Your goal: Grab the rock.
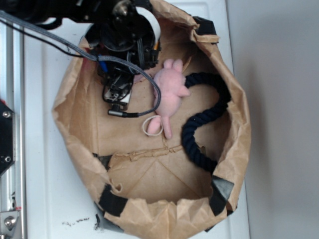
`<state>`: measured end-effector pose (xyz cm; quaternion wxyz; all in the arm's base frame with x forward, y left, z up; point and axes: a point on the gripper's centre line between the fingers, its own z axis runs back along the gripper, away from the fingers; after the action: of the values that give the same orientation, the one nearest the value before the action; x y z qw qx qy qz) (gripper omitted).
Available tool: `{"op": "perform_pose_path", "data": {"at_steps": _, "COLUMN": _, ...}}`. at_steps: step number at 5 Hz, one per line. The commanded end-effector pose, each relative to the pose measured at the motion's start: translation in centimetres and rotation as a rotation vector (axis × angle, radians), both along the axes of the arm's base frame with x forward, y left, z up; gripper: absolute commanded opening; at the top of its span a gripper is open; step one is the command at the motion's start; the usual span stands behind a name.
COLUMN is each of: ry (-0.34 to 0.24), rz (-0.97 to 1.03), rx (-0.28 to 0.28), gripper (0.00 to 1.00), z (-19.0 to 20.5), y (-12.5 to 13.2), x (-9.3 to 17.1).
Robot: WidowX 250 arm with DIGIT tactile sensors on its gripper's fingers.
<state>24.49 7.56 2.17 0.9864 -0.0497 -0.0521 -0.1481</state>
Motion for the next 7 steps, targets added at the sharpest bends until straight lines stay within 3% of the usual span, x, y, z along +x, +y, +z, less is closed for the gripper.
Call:
{"op": "perform_pose_path", "data": {"at_steps": 1, "ry": -0.041, "rz": -0.024, "rx": 0.009, "gripper": 0.00, "z": 0.4, "y": 0.0, "x": 1.2}}
{"op": "perform_pose_path", "data": {"at_steps": 4, "ry": -0.017, "rz": -0.025, "rx": -0.059, "gripper": 0.00, "z": 3.8, "y": -0.5, "x": 0.8}}
{"op": "perform_pose_path", "data": {"at_steps": 5, "ry": 0.014, "rz": -0.026, "rx": -0.074, "gripper": 1.00, "z": 5.5, "y": -0.3, "x": 0.3}}
{"op": "perform_pose_path", "data": {"at_steps": 7, "ry": 0.021, "rz": -0.049, "rx": -0.070, "gripper": 1.00, "z": 5.4, "y": 1.0, "x": 0.1}}
